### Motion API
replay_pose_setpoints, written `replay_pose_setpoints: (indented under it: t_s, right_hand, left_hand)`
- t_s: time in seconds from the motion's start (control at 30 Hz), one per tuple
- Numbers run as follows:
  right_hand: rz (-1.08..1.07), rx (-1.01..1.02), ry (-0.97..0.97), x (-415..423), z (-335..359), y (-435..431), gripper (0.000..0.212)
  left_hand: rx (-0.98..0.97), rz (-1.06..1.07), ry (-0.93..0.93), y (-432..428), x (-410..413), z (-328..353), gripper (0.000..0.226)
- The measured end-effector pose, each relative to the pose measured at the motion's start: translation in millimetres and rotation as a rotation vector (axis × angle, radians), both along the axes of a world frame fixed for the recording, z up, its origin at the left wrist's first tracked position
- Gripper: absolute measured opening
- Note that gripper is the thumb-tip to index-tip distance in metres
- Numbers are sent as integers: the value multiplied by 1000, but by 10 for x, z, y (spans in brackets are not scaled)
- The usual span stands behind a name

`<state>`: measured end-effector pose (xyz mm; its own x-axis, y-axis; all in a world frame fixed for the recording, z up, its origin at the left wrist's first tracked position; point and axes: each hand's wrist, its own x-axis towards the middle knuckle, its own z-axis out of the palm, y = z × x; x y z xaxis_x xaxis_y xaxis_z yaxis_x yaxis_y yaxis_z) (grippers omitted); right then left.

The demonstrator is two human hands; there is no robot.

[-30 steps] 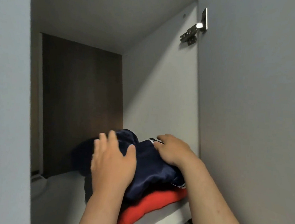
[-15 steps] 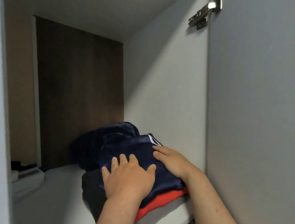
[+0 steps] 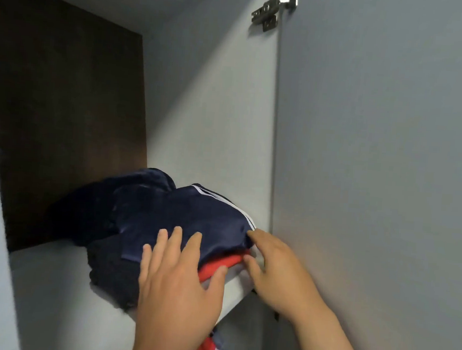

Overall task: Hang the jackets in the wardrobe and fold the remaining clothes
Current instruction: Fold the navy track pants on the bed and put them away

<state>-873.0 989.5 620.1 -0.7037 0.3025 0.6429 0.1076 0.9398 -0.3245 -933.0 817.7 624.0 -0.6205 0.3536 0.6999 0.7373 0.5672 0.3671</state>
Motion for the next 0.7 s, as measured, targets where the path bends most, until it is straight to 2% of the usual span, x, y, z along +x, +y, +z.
replay_pose_setpoints:
  t_s: [0.1,0.23,0.43,0.7]
  right_hand:
    - [-120,60,-81,417,-187,-225,52]
    - [-258,31,-138,932,-411,-569,51]
    - [-396,-13,-234,1628,-801,-1080,59]
    - [-596,-188,-307,2677,-1364,-1656,57]
  left_hand:
    - [-7,-242,116,-149,200,-246,60]
    - [-102,-531,23,-366,419,-575,65]
    - [-243,-621,-145,-673,574,-1009,71]
    - [-416,-775,-180,-763,1065,-1393,85]
